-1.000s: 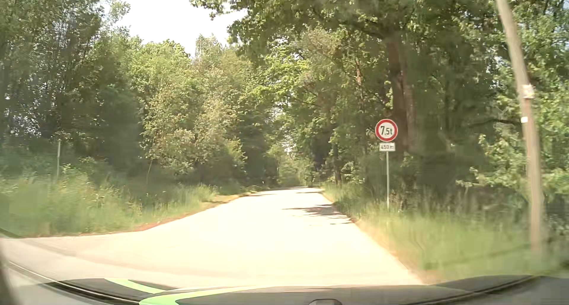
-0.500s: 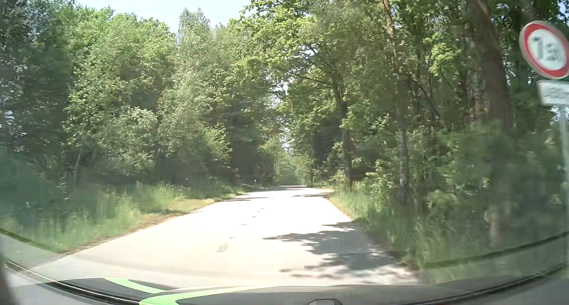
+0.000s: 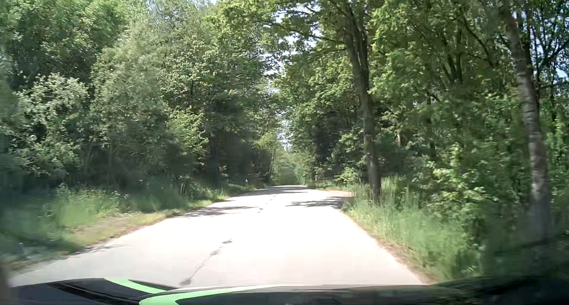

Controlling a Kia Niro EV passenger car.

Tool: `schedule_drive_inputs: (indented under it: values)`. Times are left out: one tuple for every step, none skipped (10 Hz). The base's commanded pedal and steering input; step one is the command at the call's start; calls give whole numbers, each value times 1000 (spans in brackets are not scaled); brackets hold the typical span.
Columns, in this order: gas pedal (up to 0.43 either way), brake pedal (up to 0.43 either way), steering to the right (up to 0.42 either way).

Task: Follow the waypoints while adhering to traffic rules and regulations

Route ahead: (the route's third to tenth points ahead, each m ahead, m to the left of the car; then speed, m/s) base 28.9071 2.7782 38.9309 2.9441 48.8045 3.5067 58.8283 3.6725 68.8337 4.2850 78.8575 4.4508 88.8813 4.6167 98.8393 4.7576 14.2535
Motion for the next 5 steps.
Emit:
schedule_drive_inputs:
  values:
    - [177,0,-3]
    - [177,0,-3]
    - [177,0,-3]
    - [177,0,-3]
    - [177,0,-4]
